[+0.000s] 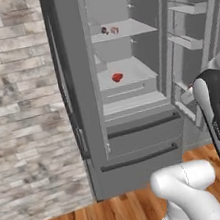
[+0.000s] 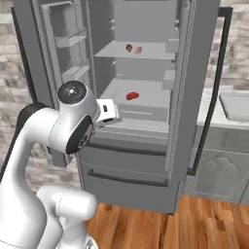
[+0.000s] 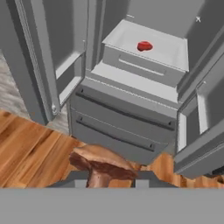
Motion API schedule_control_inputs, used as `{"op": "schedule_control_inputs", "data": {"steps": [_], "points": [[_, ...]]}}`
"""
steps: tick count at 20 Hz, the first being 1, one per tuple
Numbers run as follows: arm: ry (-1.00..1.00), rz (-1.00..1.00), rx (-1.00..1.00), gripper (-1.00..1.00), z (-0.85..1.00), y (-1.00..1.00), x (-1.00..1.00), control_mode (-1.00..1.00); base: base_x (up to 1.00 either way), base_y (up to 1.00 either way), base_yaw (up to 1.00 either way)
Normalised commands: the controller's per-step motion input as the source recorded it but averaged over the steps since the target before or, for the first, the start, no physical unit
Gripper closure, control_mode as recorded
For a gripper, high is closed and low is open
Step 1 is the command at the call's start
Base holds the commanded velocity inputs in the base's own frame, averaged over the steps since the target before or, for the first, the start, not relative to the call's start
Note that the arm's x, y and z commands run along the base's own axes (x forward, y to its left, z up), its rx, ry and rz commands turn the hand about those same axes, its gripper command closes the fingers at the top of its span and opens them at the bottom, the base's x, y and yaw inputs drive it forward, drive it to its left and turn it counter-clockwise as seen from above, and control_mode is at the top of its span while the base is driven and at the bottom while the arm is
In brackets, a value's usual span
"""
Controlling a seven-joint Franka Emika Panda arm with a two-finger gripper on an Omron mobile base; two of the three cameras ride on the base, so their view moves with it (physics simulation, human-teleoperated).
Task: Place one mushroom and one steak in each tupperware on the nearby counter, to pack two identical lunches.
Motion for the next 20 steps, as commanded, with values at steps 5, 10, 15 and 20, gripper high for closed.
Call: {"op": "schedule_control_inputs", "data": {"steps": [5, 10, 15, 20], "points": [[0.00, 0.00, 0.00, 1.00, 0.00, 0.00, 0.00, 1.00, -0.35, -0.86, -0.01], [0.00, 0.00, 0.00, 1.00, 0.00, 0.00, 0.00, 1.00, 0.06, -1.00, 0.00], [0.00, 0.00, 0.00, 1.00, 0.00, 0.00, 0.00, 1.00, 0.27, -1.00, 0.00], [0.00, 0.00, 0.00, 1.00, 0.00, 0.00, 0.00, 1.00, 0.33, -1.00, 0.00]]}}
